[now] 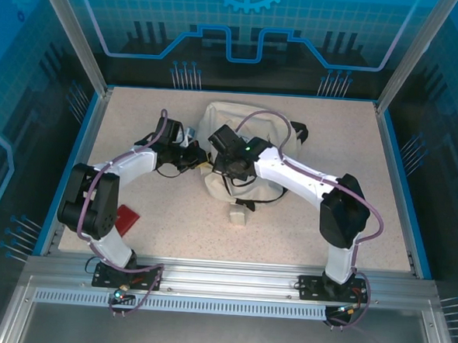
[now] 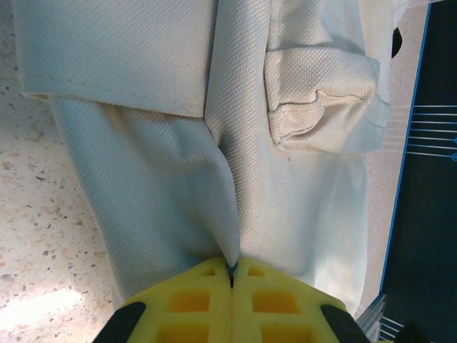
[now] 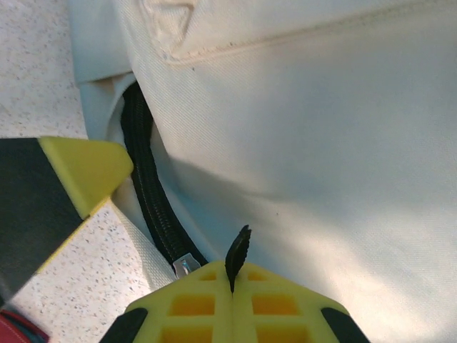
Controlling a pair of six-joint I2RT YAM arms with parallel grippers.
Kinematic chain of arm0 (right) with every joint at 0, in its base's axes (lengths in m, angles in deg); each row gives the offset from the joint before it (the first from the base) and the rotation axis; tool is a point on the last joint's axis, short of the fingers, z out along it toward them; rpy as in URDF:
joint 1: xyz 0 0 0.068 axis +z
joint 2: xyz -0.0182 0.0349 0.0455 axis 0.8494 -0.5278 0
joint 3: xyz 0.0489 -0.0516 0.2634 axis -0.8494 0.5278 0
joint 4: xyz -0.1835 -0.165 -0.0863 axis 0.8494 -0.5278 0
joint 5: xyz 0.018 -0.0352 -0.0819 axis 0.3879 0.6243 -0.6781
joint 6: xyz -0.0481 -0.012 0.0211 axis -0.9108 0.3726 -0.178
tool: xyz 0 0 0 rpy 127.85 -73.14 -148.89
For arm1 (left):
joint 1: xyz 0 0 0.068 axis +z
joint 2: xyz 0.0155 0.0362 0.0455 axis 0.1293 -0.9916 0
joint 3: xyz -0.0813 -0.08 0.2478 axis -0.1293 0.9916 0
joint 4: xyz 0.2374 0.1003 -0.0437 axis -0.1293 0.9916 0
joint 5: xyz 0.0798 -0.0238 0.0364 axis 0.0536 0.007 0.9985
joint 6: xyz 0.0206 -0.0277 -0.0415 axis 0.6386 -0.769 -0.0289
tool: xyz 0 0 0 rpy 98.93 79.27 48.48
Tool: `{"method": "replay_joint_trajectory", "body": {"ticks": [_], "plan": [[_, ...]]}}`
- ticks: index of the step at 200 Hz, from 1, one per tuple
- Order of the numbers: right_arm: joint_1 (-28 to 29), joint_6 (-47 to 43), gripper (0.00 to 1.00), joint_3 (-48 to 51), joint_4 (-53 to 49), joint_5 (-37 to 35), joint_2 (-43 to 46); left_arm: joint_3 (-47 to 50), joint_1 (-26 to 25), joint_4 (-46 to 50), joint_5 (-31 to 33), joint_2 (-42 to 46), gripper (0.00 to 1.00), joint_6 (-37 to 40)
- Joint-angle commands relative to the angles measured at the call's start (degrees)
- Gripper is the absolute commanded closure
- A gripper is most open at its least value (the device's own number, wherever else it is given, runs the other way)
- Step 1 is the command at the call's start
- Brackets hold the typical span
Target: Pack books, pencil case, and school supplies into a backpack
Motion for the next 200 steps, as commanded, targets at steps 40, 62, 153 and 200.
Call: {"method": "replay_joint_trajectory", "body": {"ticks": [40, 62, 153, 200], "plan": [[-1.04, -7.96, 1.0, 0.23, 5.9, 5.69, 0.11, -1.23, 1.75, -0.75, 1.77, -1.04, 1.0, 2.06], [-2.8, -10.19, 1.0, -1.35, 12.68, 7.4, -2.64, -1.22, 1.75, -1.31, 0.59, -1.39, 1.0, 1.5], [-6.37, -9.59, 1.0, -6.01, 22.7, 17.73, -8.51, -1.17, 1.79, -1.69, 1.12, -1.48, 1.0, 1.08], [-6.87, -13.88, 0.49, -0.81, 9.53, 11.52, 1.64, -2.34, 2.8, 2.47, 3.76, -0.16, 0.8, 1.01]]}}
